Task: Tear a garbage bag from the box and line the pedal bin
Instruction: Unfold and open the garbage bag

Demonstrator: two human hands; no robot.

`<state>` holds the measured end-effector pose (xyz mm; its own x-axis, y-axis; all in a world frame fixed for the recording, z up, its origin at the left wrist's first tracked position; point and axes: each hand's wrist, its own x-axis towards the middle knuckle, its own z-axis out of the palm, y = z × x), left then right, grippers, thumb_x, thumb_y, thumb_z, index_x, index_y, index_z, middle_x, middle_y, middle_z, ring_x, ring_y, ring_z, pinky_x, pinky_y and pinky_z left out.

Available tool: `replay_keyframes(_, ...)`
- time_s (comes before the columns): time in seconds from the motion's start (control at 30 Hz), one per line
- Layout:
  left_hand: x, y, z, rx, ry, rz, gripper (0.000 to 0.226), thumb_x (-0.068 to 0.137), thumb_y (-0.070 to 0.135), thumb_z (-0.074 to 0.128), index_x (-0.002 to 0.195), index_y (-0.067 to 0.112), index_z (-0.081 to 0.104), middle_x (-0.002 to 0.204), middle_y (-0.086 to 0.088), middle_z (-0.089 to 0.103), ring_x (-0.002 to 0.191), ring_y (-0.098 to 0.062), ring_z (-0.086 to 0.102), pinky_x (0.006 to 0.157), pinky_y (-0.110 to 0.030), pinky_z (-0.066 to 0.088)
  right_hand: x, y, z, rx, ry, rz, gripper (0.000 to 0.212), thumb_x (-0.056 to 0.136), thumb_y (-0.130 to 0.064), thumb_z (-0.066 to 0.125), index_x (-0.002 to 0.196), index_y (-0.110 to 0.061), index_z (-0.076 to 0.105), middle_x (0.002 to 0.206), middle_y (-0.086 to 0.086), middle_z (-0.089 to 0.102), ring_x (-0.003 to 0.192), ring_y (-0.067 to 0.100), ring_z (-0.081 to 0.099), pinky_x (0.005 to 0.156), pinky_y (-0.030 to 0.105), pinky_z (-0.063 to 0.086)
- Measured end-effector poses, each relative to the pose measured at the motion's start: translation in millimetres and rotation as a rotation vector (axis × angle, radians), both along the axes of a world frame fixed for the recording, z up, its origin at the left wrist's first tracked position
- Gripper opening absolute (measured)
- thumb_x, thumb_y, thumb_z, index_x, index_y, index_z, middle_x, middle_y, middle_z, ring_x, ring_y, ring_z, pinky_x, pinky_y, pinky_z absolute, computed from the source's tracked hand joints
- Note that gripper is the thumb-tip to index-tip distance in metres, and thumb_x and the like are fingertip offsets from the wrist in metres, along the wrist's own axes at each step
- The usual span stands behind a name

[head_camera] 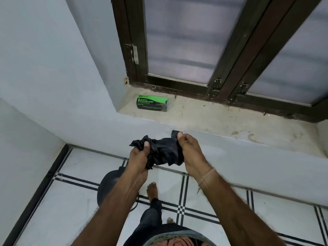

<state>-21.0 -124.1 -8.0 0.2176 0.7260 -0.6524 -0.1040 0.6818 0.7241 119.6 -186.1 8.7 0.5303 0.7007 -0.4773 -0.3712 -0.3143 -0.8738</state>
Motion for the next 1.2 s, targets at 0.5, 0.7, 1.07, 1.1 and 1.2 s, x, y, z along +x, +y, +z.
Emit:
replay_keyframes(0.5, -128, -49, 26, 0.054, -0.09, 0.174, 0.045, 0.094, 0.039, 0.071, 0.117, 0.001, 0.07, 0.111, -0.02, 0.076, 0.106, -0.037, 0.073, 0.095, -0.055, 0.058, -92, -59, 17, 0.053, 0.176, -0.036, 0.023, 0.096, -0.02, 0.072, 0.107, 0.001, 0.074, 0.098, 0.014, 0.077, 0.089, 0.026, 0.072, 0.078, 0.037, 0.061)
replay_keyframes(0.7, -236, -28, 7, 0.039, -0.08, 0.283, 0.05, 0.095, 0.035, 0.071, 0.125, -0.004, 0.065, 0.117, -0.024, 0.074, 0.102, -0.038, 0.073, 0.082, -0.048, 0.064, -186, -34, 11, 0.081, 0.365, -0.124, 0.028, 0.086, -0.029, 0.078, 0.098, -0.004, 0.072, 0.105, 0.019, 0.077, 0.095, 0.034, 0.074, 0.078, 0.05, 0.065)
replay_keyframes(1.07, -435, 27, -18, -0.039, 0.077, 0.209, 0.035, 0.094, 0.035, 0.072, 0.116, 0.008, 0.065, 0.106, -0.011, 0.075, 0.095, -0.029, 0.073, 0.069, -0.037, 0.062, -375, 4, 4, 0.064, 0.27, -0.096, 0.015, 0.094, -0.021, 0.073, 0.093, -0.006, 0.07, 0.084, 0.01, 0.079, 0.073, 0.022, 0.076, 0.059, 0.032, 0.062)
replay_keyframes(1.1, -445, 29, -22, -0.048, 0.099, 0.179, 0.036, 0.094, 0.034, 0.073, 0.117, 0.008, 0.063, 0.11, -0.013, 0.074, 0.098, -0.031, 0.073, 0.073, -0.041, 0.062, -383, 2, 7, 0.071, 0.234, -0.092, 0.014, 0.094, -0.02, 0.074, 0.092, -0.007, 0.07, 0.084, 0.01, 0.078, 0.074, 0.022, 0.075, 0.06, 0.032, 0.062)
replay_keyframes(1.2, -457, 29, -28, 0.083, 0.364, 0.014, 0.064, 0.085, 0.05, 0.078, 0.129, 0.01, 0.054, 0.132, -0.019, 0.065, 0.115, -0.036, 0.066, 0.089, -0.057, 0.059, -401, -6, 16, 0.093, 0.151, -0.069, 0.014, 0.094, -0.019, 0.075, 0.092, -0.007, 0.07, 0.08, 0.009, 0.077, 0.071, 0.021, 0.075, 0.061, 0.031, 0.061)
